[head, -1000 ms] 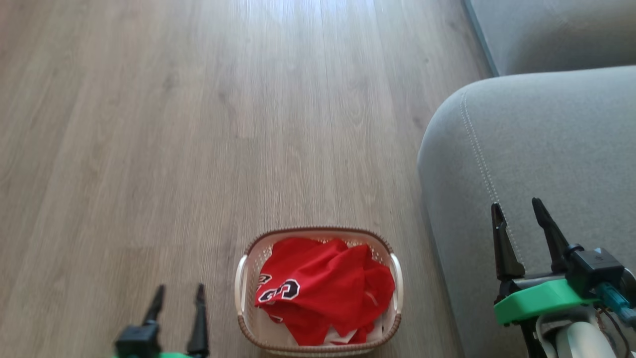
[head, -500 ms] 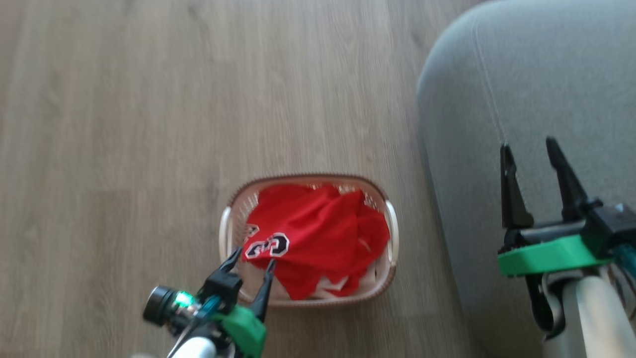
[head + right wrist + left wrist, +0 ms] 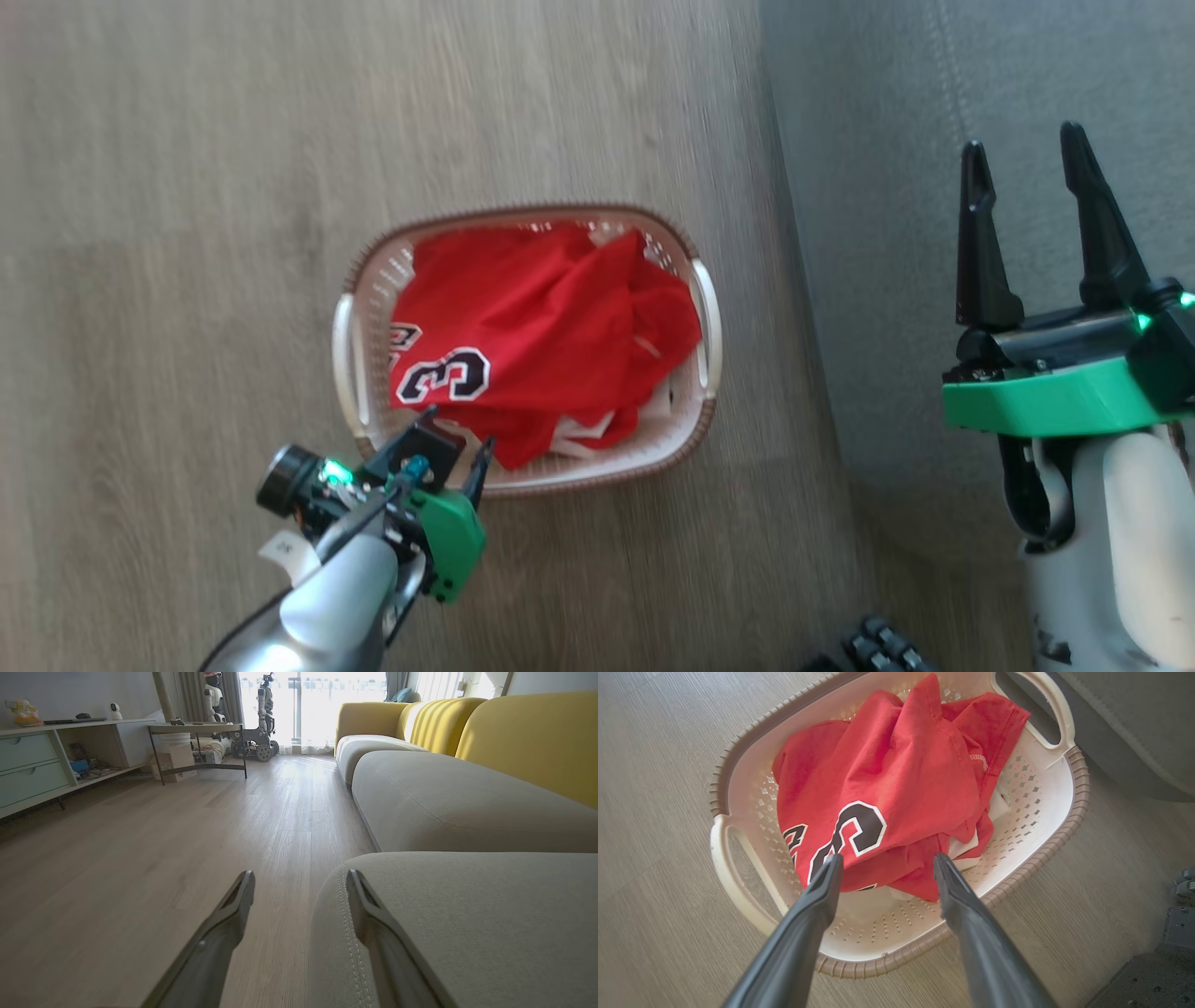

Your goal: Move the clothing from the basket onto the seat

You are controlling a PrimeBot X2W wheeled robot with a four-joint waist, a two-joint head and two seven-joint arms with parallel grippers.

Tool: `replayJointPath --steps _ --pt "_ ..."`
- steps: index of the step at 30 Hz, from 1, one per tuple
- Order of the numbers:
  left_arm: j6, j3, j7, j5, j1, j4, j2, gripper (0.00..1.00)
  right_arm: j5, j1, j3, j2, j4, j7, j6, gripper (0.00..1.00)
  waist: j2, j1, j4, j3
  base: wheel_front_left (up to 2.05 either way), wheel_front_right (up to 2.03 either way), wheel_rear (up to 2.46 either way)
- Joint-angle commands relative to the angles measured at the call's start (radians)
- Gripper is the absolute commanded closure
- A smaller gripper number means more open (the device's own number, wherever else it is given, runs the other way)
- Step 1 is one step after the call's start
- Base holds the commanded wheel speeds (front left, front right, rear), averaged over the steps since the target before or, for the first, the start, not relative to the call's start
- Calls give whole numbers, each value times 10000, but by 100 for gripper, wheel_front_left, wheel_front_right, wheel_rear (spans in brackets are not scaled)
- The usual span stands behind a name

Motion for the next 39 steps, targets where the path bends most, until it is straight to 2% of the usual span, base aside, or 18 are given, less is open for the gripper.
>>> replayJointPath --steps 1,11,24,28,29,31,39 --pt "-7 125 -178 118 -271 219 29 0 -2 -180 287 -1 -431 -65 -4 0 0 0 -254 693 0 0 0" --pt "210 -105 -375 269 -1526 1753 -154 0 -13 -615 442 -1 -755 -65 -4 0 0 0 -393 1669 0 0 0" --pt "717 -398 -283 435 -2532 2704 -225 0 89 -825 622 -1 -984 -65 -4 0 0 0 -666 2293 0 0 0" --pt "742 -451 -100 400 -2770 2833 -246 0 157 -899 672 -1 -1039 -65 -4 0 0 0 -768 2444 0 0 0" --pt "703 -464 -136 381 -2825 2840 -260 51 174 -909 672 -1 -1044 -65 -4 0 0 0 -785 2463 0 0 0" --pt "643 -474 -282 323 -2915 2831 -292 100 205 -925 665 -1 -1040 -65 -4 0 0 0 -803 2475 0 0 0" --pt "431 -290 -967 -215 -2860 2526 -404 100 310 -911 643 -1 -845 -65 -4 0 0 0 -667 2017 0 0 0"
